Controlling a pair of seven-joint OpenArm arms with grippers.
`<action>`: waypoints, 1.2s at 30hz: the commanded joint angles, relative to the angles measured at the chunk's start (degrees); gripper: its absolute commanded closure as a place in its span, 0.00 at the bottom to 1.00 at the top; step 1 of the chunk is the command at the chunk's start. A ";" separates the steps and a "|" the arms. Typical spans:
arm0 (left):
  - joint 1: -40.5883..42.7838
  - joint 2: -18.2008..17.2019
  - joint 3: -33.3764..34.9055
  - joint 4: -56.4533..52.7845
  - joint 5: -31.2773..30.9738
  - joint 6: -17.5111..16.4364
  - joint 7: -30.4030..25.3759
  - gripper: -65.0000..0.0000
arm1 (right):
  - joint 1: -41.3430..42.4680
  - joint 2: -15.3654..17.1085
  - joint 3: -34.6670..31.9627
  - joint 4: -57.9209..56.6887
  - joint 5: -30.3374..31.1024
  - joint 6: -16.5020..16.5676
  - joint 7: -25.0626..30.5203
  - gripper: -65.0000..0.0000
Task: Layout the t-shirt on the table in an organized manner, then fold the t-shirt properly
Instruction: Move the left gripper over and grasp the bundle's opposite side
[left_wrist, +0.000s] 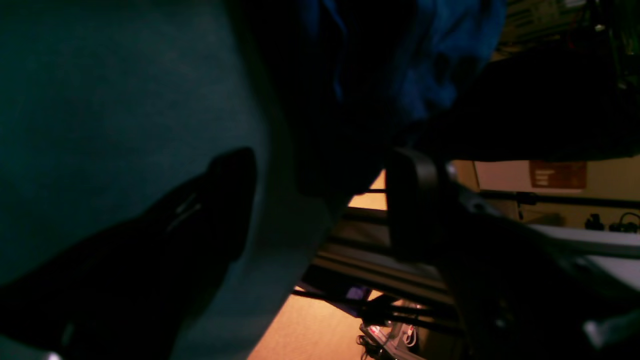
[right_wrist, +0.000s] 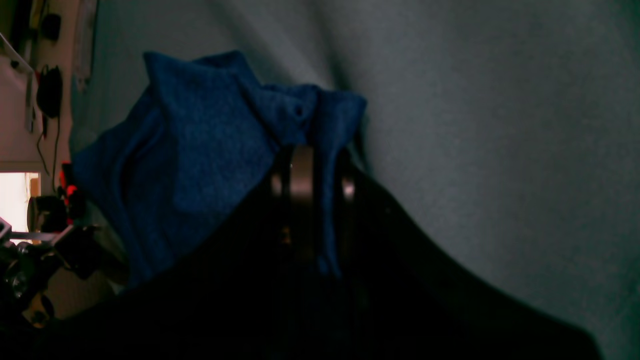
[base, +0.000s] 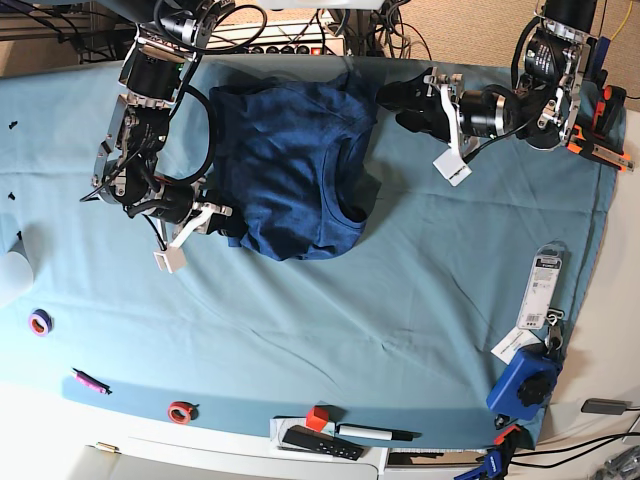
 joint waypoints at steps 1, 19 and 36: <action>-0.17 -0.07 -0.09 0.70 -0.22 0.22 0.42 0.36 | 1.07 0.63 0.11 0.74 0.13 -0.07 1.07 1.00; -0.15 5.05 0.68 0.70 2.36 0.87 -1.11 0.36 | 0.96 0.63 0.13 0.74 0.13 -0.07 1.07 1.00; -0.76 8.00 5.66 0.70 9.77 3.69 -4.37 0.36 | 0.96 0.63 0.13 0.74 0.11 -0.04 1.03 1.00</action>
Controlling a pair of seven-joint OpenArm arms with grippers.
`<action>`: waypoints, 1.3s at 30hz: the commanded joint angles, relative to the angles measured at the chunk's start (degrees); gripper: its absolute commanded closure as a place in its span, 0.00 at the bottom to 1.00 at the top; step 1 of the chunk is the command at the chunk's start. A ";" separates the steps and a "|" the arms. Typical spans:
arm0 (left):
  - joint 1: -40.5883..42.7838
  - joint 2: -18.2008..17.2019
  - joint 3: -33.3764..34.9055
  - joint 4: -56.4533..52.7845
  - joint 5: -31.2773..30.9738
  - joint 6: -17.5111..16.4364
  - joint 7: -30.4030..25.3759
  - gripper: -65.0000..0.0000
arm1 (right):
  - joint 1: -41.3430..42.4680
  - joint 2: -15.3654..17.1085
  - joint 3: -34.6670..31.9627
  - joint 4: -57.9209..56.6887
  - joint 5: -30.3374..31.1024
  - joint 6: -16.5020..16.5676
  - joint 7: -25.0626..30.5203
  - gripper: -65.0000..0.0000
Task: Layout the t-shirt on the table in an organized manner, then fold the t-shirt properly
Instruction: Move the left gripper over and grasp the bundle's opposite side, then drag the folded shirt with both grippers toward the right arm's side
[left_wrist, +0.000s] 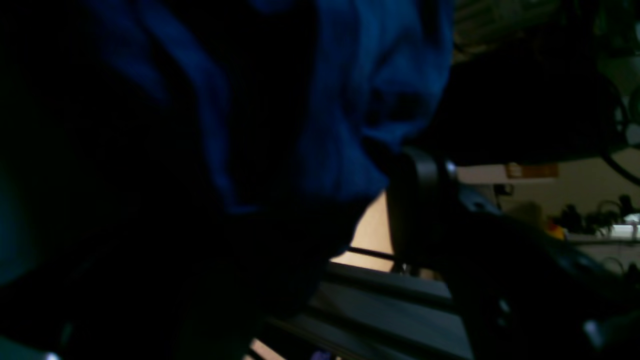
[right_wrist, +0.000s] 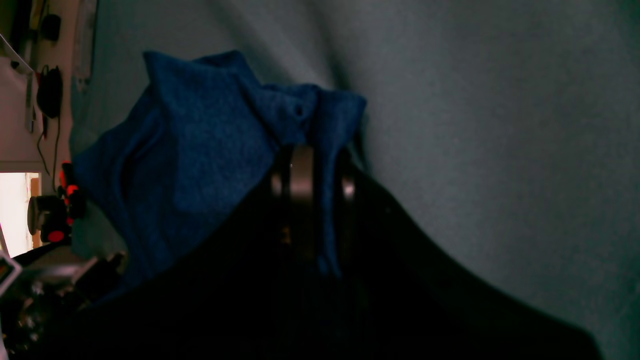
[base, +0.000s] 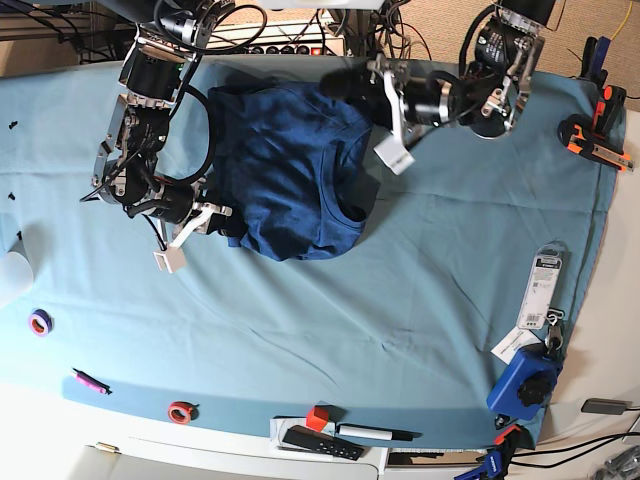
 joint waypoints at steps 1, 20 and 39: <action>-0.37 -0.35 -0.96 0.55 2.14 1.16 0.33 0.36 | 0.98 0.63 0.13 0.74 0.11 -0.02 1.05 1.00; -1.33 4.28 -3.37 0.55 2.86 -2.38 -0.52 1.00 | 0.96 0.63 0.72 0.76 0.17 -0.02 0.59 1.00; -10.08 10.32 4.02 0.48 18.16 3.67 -7.02 1.00 | -0.13 0.66 22.43 2.03 6.86 1.73 -4.90 1.00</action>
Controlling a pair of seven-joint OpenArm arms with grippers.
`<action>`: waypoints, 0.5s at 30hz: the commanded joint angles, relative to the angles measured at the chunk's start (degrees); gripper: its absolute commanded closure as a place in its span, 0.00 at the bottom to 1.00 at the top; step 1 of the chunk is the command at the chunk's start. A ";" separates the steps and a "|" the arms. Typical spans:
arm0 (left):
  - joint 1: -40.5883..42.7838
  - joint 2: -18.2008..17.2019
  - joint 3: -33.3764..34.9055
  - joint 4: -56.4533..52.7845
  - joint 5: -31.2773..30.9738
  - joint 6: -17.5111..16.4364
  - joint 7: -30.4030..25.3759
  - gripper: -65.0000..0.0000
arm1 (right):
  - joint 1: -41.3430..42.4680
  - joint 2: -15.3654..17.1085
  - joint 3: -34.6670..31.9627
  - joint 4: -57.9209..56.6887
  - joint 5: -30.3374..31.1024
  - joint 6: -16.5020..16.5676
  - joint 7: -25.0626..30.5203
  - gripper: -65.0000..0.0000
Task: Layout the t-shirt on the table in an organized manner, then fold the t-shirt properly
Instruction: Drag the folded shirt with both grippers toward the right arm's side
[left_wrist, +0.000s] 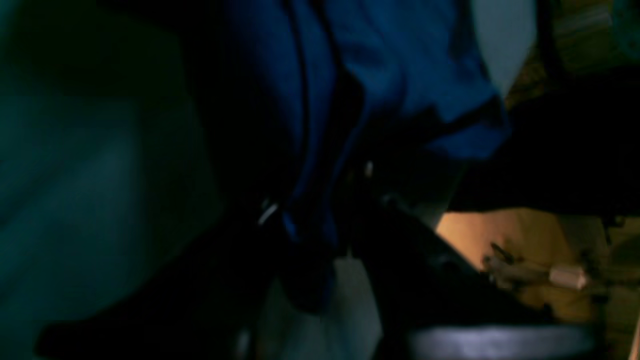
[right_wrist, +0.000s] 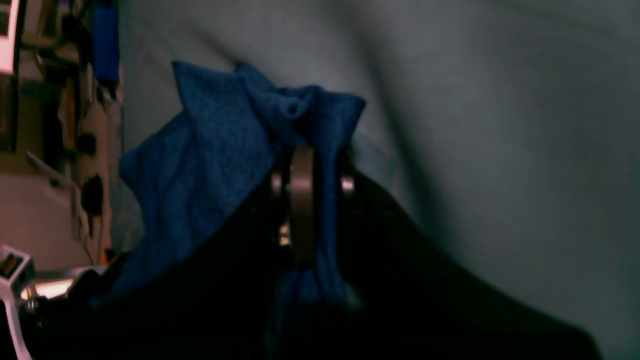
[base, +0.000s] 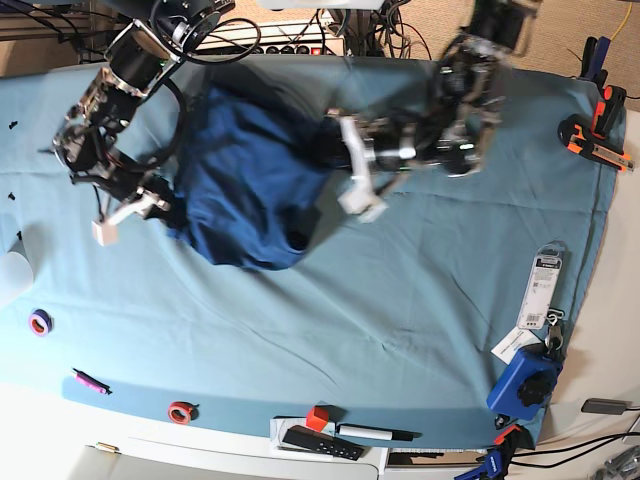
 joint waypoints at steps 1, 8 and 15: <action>-1.66 0.85 1.22 0.96 0.39 0.26 -1.95 1.00 | 0.55 0.68 1.44 1.09 2.23 0.35 0.39 1.00; -6.29 4.87 10.40 -0.52 7.65 1.73 -4.46 1.00 | -4.00 0.96 11.54 1.09 5.81 1.66 0.15 1.00; -11.06 11.13 15.41 -10.67 9.75 1.66 -7.56 1.00 | -9.25 2.80 20.61 1.09 11.45 2.29 -0.25 1.00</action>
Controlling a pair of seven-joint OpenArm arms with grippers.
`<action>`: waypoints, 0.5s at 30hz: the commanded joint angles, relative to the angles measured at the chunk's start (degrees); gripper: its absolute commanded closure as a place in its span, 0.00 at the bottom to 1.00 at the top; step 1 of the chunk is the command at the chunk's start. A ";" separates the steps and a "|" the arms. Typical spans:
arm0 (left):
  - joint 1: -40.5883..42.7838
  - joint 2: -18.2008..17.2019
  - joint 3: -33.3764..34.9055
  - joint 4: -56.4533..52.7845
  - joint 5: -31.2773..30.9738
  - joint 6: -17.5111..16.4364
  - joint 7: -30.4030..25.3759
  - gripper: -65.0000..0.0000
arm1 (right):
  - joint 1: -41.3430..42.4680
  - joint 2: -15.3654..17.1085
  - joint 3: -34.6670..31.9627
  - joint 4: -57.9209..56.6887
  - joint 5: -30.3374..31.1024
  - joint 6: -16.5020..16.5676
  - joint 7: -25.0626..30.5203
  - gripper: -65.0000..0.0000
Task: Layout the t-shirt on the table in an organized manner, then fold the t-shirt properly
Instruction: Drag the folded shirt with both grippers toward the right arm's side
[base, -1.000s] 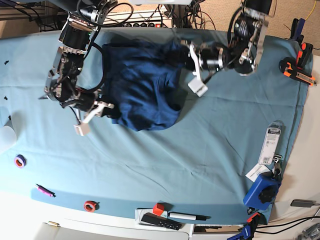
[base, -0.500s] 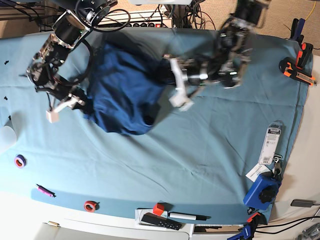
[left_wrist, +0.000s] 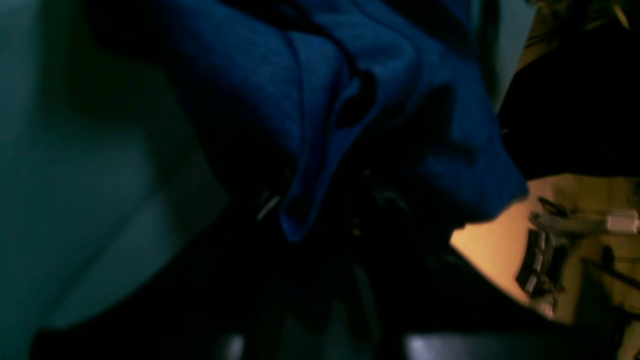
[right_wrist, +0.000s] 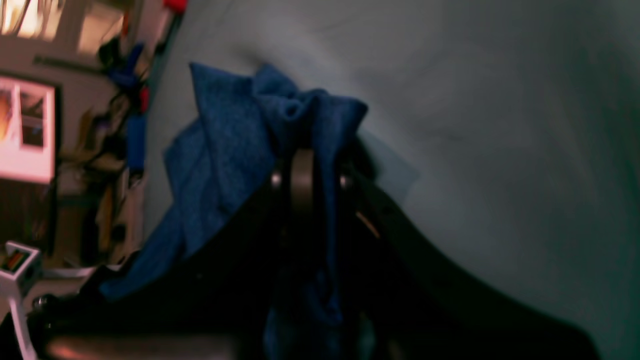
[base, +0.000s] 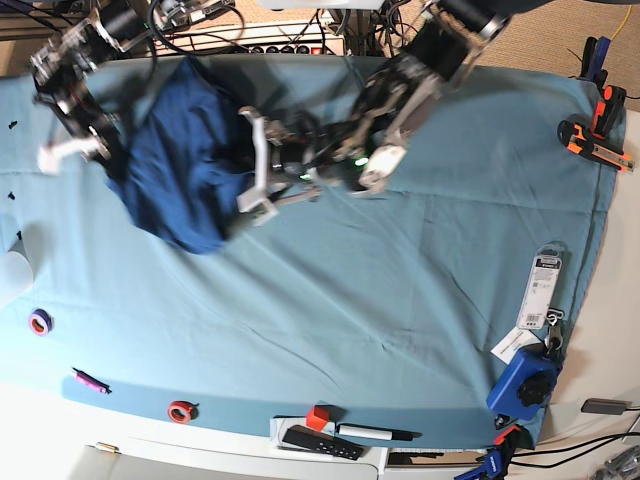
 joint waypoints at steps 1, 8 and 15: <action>-1.97 1.70 0.55 -0.70 -0.98 -0.50 -1.73 1.00 | -0.44 1.51 1.57 0.79 1.18 -0.02 0.51 1.00; -7.93 7.00 4.48 -10.93 -0.96 -0.85 -2.91 1.00 | -3.50 4.09 9.60 0.79 5.92 1.25 0.51 1.00; -10.93 7.00 12.22 -13.35 0.33 0.98 -6.38 1.00 | -5.14 4.74 14.19 0.79 7.04 1.22 0.51 1.00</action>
